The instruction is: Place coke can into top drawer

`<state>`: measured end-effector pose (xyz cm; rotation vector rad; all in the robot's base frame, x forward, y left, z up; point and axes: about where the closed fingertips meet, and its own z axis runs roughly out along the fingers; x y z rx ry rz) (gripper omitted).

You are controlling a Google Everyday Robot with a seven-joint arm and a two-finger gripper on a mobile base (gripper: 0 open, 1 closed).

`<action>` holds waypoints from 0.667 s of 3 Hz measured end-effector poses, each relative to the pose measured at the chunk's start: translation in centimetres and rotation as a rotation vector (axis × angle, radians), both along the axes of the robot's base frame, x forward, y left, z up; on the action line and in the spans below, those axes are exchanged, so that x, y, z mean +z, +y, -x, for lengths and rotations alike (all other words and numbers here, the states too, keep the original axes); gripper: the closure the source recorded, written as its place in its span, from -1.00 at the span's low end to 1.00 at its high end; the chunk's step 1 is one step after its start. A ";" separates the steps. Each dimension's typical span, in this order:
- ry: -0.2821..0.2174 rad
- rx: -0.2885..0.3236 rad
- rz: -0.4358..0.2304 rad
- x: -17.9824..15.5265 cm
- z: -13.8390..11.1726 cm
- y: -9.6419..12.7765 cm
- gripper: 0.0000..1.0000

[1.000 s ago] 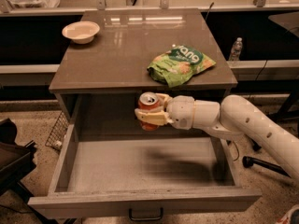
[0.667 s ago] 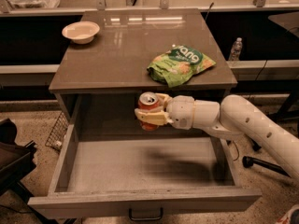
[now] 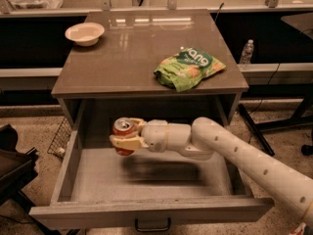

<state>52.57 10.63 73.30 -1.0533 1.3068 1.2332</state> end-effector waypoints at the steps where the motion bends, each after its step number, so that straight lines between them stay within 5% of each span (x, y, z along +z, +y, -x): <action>1: -0.016 0.050 -0.044 -1.9 0.8 3.3 1.00; 2: -0.054 0.073 -0.070 -3.2 1.8 5.3 1.00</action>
Offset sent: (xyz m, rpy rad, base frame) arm -0.0305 0.0717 -0.0528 0.1025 -0.1207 0.0832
